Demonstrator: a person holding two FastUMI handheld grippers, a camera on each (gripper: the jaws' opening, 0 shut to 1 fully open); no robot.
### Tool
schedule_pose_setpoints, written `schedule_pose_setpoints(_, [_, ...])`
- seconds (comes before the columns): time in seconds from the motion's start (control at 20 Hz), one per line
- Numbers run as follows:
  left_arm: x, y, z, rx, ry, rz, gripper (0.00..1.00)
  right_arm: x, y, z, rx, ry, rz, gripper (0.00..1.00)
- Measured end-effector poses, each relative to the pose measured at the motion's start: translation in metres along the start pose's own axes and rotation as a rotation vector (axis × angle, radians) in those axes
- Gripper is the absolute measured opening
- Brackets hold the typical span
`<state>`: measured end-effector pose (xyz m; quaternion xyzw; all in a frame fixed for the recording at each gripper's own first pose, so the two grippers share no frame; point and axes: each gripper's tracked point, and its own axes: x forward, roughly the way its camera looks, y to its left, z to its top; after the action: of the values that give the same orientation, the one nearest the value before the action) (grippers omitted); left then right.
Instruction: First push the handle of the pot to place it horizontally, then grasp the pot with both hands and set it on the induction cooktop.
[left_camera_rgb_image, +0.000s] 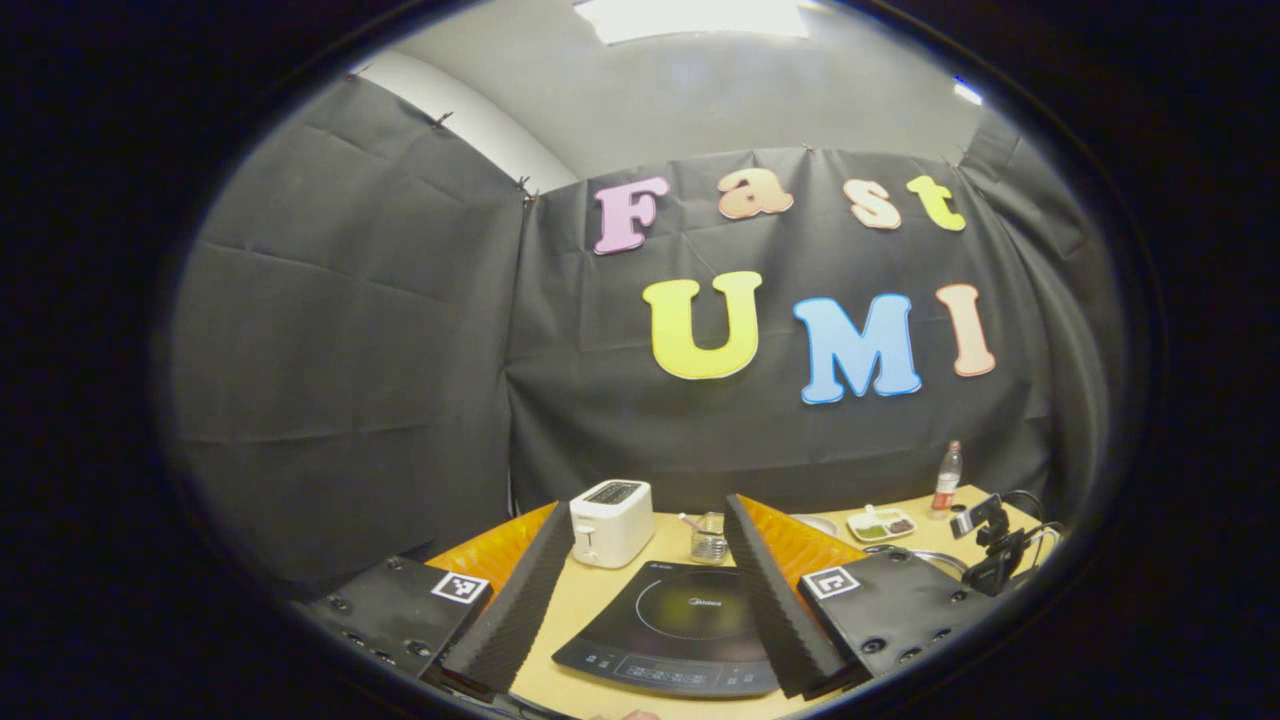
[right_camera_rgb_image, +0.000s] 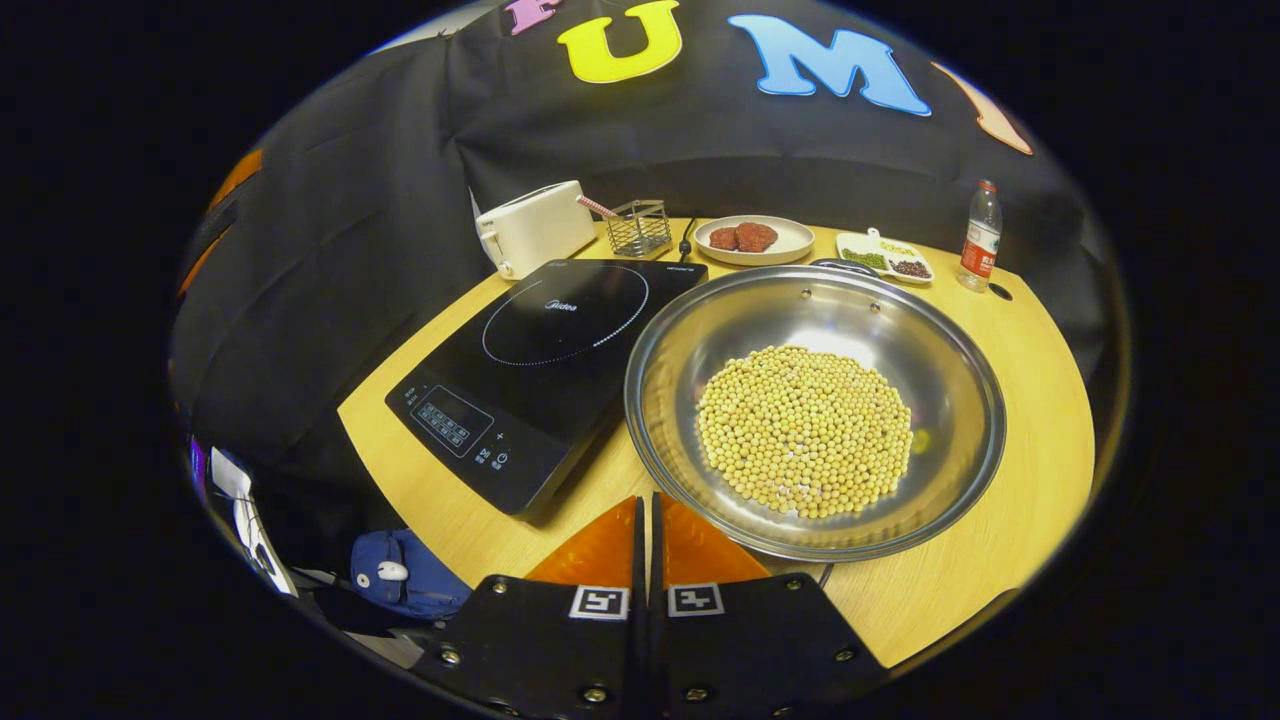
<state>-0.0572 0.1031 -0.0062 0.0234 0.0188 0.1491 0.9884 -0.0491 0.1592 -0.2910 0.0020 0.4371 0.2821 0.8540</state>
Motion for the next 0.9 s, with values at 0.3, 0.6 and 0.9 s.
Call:
schedule_pose_setpoints(0.3, [0.002,-0.017,0.001,0.0,-0.006,-0.035,1.0,-0.006,-0.005,-0.006,0.019,0.005,0.003,0.0])
schedule_pose_setpoints(0.6, [0.005,-0.031,-0.003,-0.01,-0.002,-0.055,1.0,-0.014,-0.012,-0.011,0.019,0.031,0.009,0.0])
schedule_pose_setpoints(0.9, [0.007,-0.051,-0.007,-0.014,0.006,-0.082,1.0,-0.025,-0.023,-0.024,0.025,0.087,0.004,0.01])
